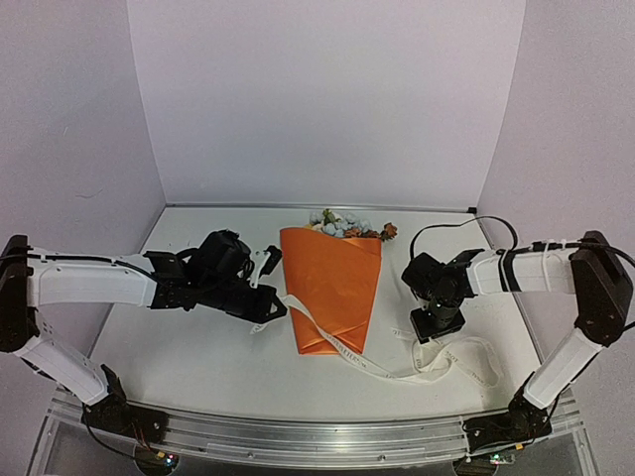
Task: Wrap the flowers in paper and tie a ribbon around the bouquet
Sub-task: Straighten the ribbon at the center of the board.
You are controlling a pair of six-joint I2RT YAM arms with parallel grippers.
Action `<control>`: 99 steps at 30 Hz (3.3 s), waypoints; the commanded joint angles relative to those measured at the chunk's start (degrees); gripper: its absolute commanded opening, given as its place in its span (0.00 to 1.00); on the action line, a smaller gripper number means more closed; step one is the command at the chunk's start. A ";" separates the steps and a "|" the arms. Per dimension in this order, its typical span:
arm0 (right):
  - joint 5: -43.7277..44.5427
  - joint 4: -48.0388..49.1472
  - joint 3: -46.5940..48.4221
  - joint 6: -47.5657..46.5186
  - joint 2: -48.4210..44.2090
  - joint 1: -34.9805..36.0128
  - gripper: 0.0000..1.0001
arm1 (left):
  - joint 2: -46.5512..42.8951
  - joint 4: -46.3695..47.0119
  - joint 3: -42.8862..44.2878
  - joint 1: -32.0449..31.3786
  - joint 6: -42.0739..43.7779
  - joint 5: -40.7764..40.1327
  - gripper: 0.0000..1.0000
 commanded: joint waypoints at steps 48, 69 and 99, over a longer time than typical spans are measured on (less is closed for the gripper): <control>-0.24 -4.44 0.87 10.92 -11.05 -10.69 0.02 | -24.27 -28.65 0.40 4.23 -23.99 -51.47 0.00; 21.75 -21.63 12.37 11.63 -16.75 -22.96 0.00 | -21.95 -36.29 3.69 25.31 -20.22 -59.23 0.00; 31.65 -27.59 18.28 7.79 -12.61 -36.94 0.01 | -16.33 -24.25 -9.11 57.54 -15.43 -35.65 0.00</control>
